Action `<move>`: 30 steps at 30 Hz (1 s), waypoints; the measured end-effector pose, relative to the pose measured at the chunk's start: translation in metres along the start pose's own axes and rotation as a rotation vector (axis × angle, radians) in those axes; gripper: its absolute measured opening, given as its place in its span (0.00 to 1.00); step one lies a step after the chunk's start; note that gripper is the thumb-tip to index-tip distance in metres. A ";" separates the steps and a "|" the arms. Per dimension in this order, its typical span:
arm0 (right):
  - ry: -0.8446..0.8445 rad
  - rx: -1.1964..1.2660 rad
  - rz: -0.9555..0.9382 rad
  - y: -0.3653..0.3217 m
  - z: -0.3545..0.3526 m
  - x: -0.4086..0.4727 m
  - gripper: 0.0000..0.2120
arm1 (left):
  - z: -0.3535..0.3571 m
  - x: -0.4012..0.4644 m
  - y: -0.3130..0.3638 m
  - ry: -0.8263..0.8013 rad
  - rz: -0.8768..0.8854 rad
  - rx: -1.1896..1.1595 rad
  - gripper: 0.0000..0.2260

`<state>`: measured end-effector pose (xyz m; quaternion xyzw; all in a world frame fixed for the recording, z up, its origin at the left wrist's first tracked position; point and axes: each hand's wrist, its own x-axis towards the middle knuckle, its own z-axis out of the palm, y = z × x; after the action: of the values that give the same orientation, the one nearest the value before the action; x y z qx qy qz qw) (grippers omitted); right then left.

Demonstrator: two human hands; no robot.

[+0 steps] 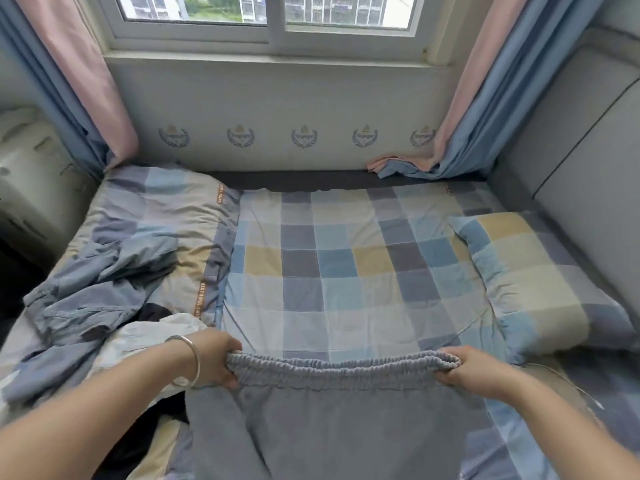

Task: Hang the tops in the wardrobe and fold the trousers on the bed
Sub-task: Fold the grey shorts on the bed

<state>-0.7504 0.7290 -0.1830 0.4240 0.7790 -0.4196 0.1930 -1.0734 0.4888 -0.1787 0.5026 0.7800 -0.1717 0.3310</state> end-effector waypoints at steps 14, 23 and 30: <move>0.885 0.011 -0.405 -0.050 -0.087 0.049 0.09 | -0.072 0.028 -0.015 1.109 0.111 -0.120 0.16; 0.856 -0.162 -0.236 0.123 0.102 0.162 0.19 | 0.209 0.162 0.028 1.061 0.150 -0.204 0.15; 0.260 -0.023 0.286 0.271 0.287 0.261 0.24 | 0.435 0.269 0.053 0.403 -0.067 -0.125 0.21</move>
<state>-0.6910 0.7022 -0.6518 0.5786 0.7340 -0.3209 0.1533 -0.9507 0.4306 -0.6748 0.4792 0.8557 -0.0298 0.1930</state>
